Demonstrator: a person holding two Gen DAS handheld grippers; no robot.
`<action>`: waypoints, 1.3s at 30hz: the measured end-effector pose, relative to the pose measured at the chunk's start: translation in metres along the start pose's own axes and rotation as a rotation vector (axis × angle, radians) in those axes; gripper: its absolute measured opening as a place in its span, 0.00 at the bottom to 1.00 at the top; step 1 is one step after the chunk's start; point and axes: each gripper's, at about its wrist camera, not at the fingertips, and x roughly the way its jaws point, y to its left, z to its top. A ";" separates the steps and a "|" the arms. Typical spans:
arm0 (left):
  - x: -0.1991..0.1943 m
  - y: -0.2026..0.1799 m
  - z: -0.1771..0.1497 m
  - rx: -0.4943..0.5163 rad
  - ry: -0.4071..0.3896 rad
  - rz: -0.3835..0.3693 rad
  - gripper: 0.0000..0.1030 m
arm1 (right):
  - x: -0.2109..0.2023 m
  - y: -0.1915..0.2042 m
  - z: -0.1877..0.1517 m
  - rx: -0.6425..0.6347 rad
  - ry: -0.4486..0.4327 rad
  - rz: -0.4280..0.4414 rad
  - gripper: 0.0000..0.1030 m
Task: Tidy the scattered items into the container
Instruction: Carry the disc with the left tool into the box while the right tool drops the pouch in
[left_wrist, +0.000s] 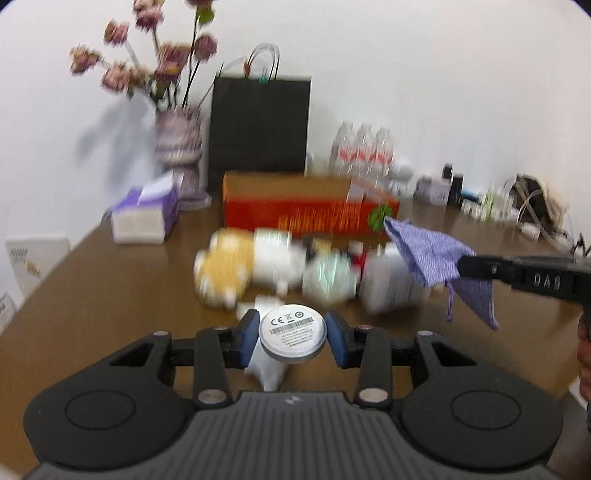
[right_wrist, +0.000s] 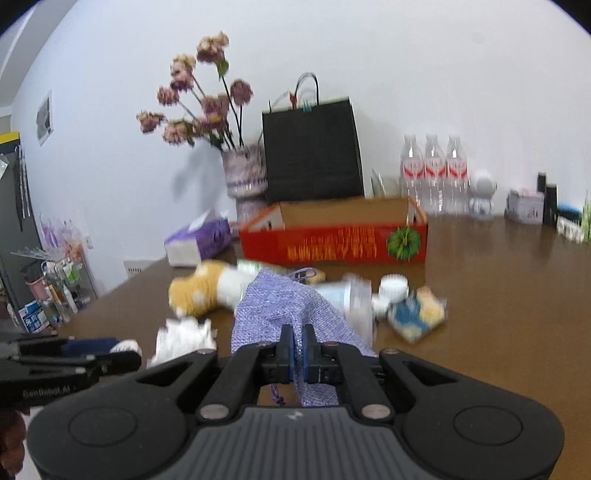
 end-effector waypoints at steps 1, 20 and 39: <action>0.006 0.001 0.013 -0.001 -0.015 -0.016 0.39 | 0.002 -0.002 0.008 -0.006 -0.014 -0.005 0.03; 0.213 0.041 0.152 -0.081 -0.096 -0.012 0.39 | 0.195 -0.055 0.139 -0.047 -0.057 -0.070 0.03; 0.298 0.061 0.153 -0.112 0.021 0.089 1.00 | 0.302 -0.084 0.137 0.018 0.103 -0.122 1.00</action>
